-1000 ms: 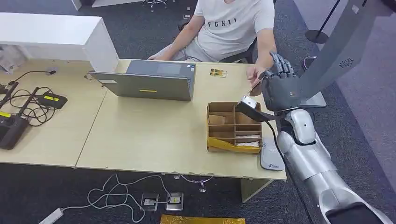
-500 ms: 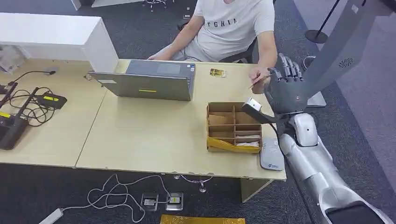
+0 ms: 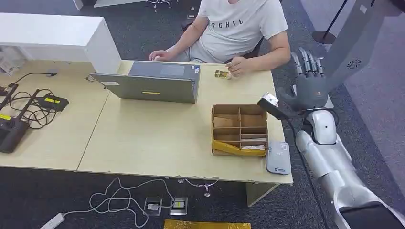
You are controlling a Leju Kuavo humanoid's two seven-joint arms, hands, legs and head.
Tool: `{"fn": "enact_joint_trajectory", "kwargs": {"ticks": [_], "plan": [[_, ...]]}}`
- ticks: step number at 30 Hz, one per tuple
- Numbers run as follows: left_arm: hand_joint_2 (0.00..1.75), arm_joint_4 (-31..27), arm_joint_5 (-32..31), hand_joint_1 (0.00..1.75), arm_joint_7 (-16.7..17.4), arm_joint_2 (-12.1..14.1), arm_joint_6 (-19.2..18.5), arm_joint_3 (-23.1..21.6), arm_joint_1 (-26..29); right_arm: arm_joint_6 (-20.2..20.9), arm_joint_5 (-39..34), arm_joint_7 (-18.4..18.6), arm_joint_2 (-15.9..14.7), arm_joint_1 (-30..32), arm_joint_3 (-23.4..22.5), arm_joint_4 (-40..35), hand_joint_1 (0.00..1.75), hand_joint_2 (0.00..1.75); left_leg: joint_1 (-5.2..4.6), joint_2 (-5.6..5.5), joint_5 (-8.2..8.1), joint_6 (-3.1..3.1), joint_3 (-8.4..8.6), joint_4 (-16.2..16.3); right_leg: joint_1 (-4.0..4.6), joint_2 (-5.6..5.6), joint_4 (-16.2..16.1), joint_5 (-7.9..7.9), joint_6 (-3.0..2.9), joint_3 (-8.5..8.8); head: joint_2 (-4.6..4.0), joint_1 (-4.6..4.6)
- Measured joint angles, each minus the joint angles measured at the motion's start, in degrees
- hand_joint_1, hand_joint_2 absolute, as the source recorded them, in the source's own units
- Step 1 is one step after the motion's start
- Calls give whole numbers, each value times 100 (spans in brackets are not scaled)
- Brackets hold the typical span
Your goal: Pass the card to the sensor for recognition and then transmit it.
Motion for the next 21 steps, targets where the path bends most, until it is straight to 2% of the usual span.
{"fn": "enact_joint_trajectory", "kwargs": {"ticks": [4,10,15,17,19,21], "plan": [[0,0,4,0,0,2,-18,0,6,7,31,-2,-211,-145,-137,57,0,175,-1,0,0,1,0,1,-1,1,-1,0,0,-2,0,2],[0,2,50,0,0,4,-35,-4,24,277,-264,-249,-673,-595,-406,227,0,175,-4,7,-1,1,-4,1,-5,2,-1,2,2,-6,0,0],[0,2,79,0,0,2,-70,-4,21,776,-934,-409,-1157,-1072,-638,757,0,175,-8,-12,-1,2,-14,4,-7,-18,-2,2,3,-15,0,0],[0,2,122,0,0,-2,-70,-4,45,1084,-1276,-424,-1501,-1284,-773,1206,0,175,-6,-16,-2,3,-18,3,-6,-20,-4,1,3,-11,0,2],[0,2,138,0,0,-7,-70,-7,55,1251,-1401,-343,-1714,-1308,-861,1460,0,175,-7,-15,-4,5,-20,4,-7,-18,-6,1,3,-13,0,2],[0,0,146,0,20,-9,-85,-7,51,1597,-1545,56,-1927,-1303,-935,1711,0,175,-10,-1,-9,4,-18,5,-10,-3,-8,2,3,-24,0,-6]]}}
